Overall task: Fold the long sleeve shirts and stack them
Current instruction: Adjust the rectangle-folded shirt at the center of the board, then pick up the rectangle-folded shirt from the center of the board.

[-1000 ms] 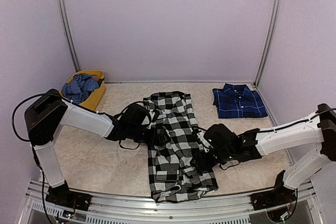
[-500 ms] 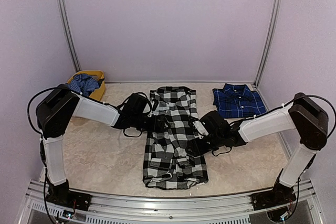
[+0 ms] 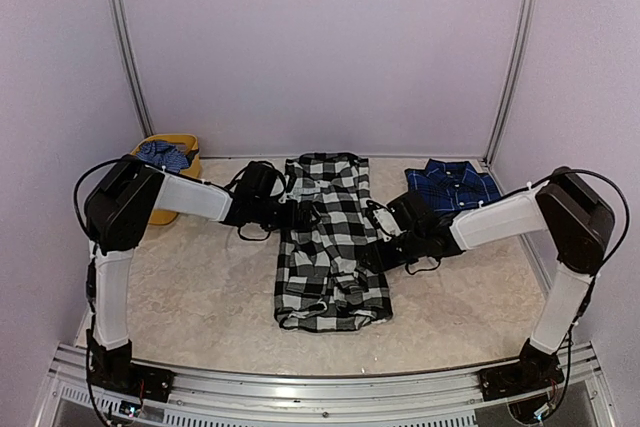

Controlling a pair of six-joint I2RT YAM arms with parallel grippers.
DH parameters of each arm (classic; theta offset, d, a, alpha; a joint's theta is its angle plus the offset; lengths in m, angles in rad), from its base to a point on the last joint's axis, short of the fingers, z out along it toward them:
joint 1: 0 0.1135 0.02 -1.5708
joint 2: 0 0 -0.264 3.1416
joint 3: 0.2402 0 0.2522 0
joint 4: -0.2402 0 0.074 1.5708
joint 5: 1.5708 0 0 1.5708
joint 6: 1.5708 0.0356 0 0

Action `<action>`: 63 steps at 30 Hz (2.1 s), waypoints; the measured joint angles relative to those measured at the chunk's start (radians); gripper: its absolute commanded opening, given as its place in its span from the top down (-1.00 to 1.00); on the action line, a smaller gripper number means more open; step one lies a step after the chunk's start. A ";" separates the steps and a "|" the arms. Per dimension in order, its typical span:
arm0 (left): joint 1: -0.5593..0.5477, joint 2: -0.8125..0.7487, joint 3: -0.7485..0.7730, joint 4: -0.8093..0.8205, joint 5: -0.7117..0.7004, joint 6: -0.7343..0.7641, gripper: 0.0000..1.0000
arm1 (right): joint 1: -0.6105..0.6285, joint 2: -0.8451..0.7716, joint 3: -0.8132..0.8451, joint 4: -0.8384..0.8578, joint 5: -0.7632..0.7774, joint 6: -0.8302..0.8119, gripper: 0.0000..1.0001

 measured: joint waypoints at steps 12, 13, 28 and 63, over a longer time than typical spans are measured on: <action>0.050 -0.330 -0.235 -0.006 -0.166 0.035 -0.98 | 0.061 -0.411 -0.139 -0.066 0.002 -0.097 -0.54; 0.050 -0.363 -0.256 -0.003 -0.167 0.037 -0.98 | 0.084 -0.429 -0.149 -0.078 0.008 -0.103 -0.53; -0.003 -0.850 -0.868 0.200 -0.042 0.026 -0.98 | 0.319 -0.325 -0.185 -0.194 0.040 -0.160 -0.46; -0.697 -0.901 -0.933 0.089 -0.397 0.174 -0.98 | 0.488 -0.294 -0.204 -0.348 0.014 -0.042 1.00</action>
